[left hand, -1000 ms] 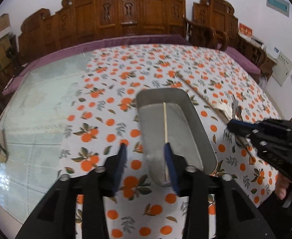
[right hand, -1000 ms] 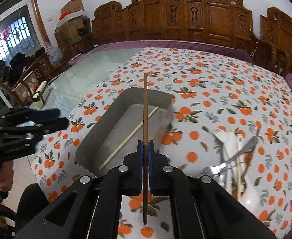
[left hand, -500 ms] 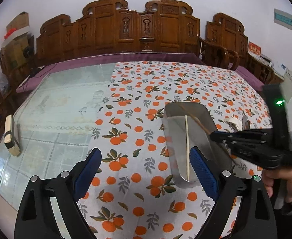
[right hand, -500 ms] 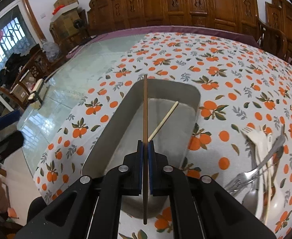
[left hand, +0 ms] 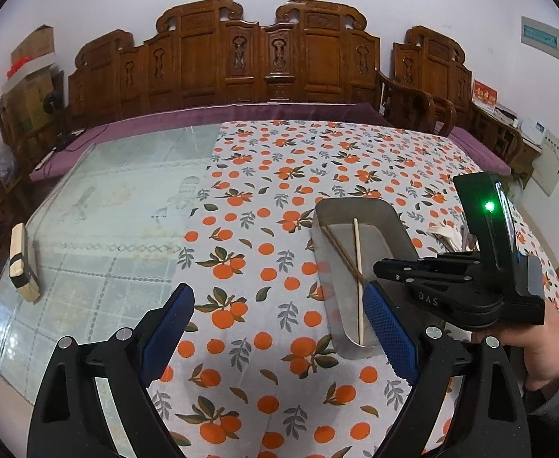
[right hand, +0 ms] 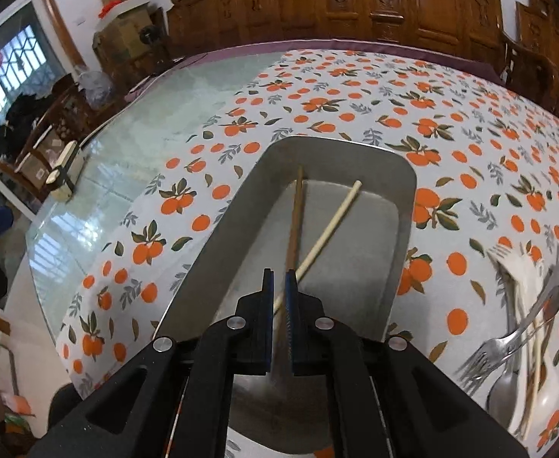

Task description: Organize utensils

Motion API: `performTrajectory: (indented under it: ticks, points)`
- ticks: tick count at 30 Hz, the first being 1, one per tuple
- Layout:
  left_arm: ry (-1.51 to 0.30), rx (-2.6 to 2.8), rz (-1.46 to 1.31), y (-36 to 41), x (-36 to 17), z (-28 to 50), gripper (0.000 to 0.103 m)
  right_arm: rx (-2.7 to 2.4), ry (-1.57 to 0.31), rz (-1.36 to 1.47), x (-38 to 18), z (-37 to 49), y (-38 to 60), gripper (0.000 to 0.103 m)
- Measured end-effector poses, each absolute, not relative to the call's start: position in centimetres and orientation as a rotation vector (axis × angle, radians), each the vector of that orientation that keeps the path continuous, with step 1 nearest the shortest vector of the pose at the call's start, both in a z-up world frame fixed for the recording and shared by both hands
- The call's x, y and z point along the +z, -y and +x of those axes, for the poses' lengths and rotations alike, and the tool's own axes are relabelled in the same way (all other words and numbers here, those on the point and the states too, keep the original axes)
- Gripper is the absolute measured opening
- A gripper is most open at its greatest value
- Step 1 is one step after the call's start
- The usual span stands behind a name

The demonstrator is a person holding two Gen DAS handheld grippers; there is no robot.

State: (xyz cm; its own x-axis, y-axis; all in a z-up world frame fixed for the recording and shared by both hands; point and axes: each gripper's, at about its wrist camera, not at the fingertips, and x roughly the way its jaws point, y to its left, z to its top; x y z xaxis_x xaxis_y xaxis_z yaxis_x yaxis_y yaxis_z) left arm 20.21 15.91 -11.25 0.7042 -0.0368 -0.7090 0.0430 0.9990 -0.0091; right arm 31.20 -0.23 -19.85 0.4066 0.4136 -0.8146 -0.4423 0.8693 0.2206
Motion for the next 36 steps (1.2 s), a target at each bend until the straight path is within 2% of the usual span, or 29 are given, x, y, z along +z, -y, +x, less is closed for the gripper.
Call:
performTrajectory:
  ticks: [12,13,14,15,24,36]
  points:
    - [-0.784,-0.11,0.034,-11.7,-10.6,20.2,0.086,0.517,-0.839,-0.055,-14.2,27.2,9.1,0.008]
    - [-0.785,-0.116,0.04,-11.0,-10.5,20.3,0.086,0.502,-0.831,-0.06,-13.9,27.0,10.3,0.012]
    - [-0.786,-0.124,0.046,-10.2,-10.5,20.5,0.086,0.487,-0.824,-0.065,-13.7,27.0,11.3,0.027]
    - [-0.787,-0.131,0.05,-9.7,-10.4,20.6,0.086,0.465,-0.817,-0.071,-13.5,26.9,12.4,0.036]
    - [-0.806,-0.2,0.099,-3.7,-11.3,21.4,0.086,0.322,-0.788,-0.056,-14.0,27.6,21.4,0.036]
    - [-0.881,-0.27,0.157,2.7,-15.0,23.0,0.086,0.279,-0.848,-0.003,-20.2,27.7,25.7,0.036]
